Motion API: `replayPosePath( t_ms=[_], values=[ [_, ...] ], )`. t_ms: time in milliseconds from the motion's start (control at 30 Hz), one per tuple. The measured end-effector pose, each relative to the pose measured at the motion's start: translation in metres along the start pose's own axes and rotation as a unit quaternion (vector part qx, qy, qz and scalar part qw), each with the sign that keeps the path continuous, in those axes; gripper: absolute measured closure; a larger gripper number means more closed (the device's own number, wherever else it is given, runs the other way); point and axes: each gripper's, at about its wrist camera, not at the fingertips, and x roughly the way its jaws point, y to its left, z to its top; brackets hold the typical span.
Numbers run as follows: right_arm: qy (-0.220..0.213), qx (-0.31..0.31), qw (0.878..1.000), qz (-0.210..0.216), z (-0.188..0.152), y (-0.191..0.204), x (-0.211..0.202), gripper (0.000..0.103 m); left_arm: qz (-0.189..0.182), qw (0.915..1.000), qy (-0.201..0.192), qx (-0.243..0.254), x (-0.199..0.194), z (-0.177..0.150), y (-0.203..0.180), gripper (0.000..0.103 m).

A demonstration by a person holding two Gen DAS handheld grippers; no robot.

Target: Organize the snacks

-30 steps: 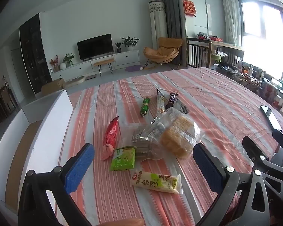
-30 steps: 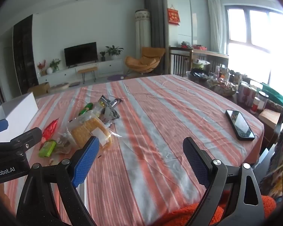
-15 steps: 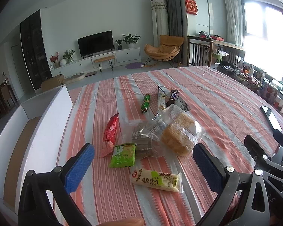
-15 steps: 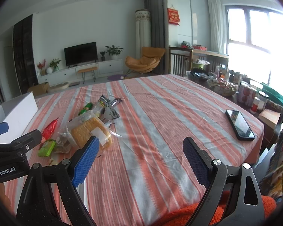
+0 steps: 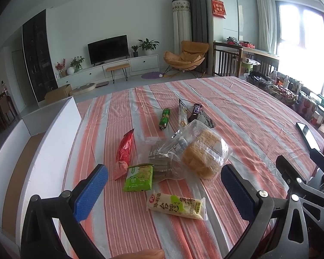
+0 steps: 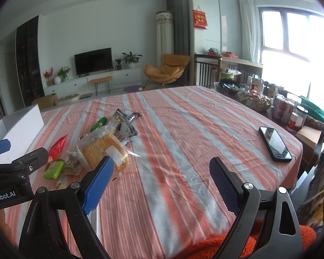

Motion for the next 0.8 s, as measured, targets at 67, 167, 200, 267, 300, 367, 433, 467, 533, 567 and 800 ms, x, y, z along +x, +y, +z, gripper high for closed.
replayPosePath(
  t_ms=[67,167,200,267,300,367,433,467,533,567,800],
  values=[
    [0.0,-0.002,1.0,0.0,0.0,0.001,0.0,0.011,-0.001,1.0,0.001,-0.001,0.0,0.0,0.001,0.0],
    [0.0,-0.002,1.0,0.0,0.0,0.001,-0.001,0.011,0.0,1.0,0.002,-0.001,0.001,-0.001,0.001,0.0],
    [0.0,-0.002,1.0,0.0,0.0,0.001,-0.001,0.011,0.0,1.0,0.003,-0.002,0.002,-0.001,0.001,0.0],
    [0.0,-0.002,1.0,0.0,0.0,0.001,0.0,0.011,-0.001,1.0,0.003,-0.002,0.002,-0.001,0.001,0.0],
    [0.0,-0.002,1.0,0.0,0.0,0.002,0.0,0.011,-0.001,1.0,0.003,-0.002,0.002,-0.001,0.001,0.0],
    [0.001,-0.002,1.0,0.0,0.001,0.003,0.0,0.011,-0.001,1.0,0.003,-0.002,0.002,-0.001,0.001,0.0],
    [0.001,-0.002,1.0,0.0,0.002,0.004,0.0,0.011,-0.002,1.0,0.004,-0.002,0.002,-0.001,0.001,0.0],
    [0.002,-0.003,1.0,0.001,0.001,0.006,0.0,0.011,-0.002,1.0,0.005,-0.002,0.003,-0.001,0.001,0.0],
    [0.001,-0.004,1.0,0.001,0.0,0.008,0.0,0.011,-0.003,1.0,0.006,-0.002,0.004,0.0,0.001,0.0],
    [0.001,-0.003,1.0,0.001,0.0,0.01,0.0,0.011,-0.003,1.0,0.006,-0.002,0.004,0.0,0.0,0.0],
    [0.001,-0.005,1.0,0.001,0.0,0.008,0.0,0.011,-0.002,1.0,0.007,-0.003,0.005,-0.001,-0.001,0.0]
  ],
)
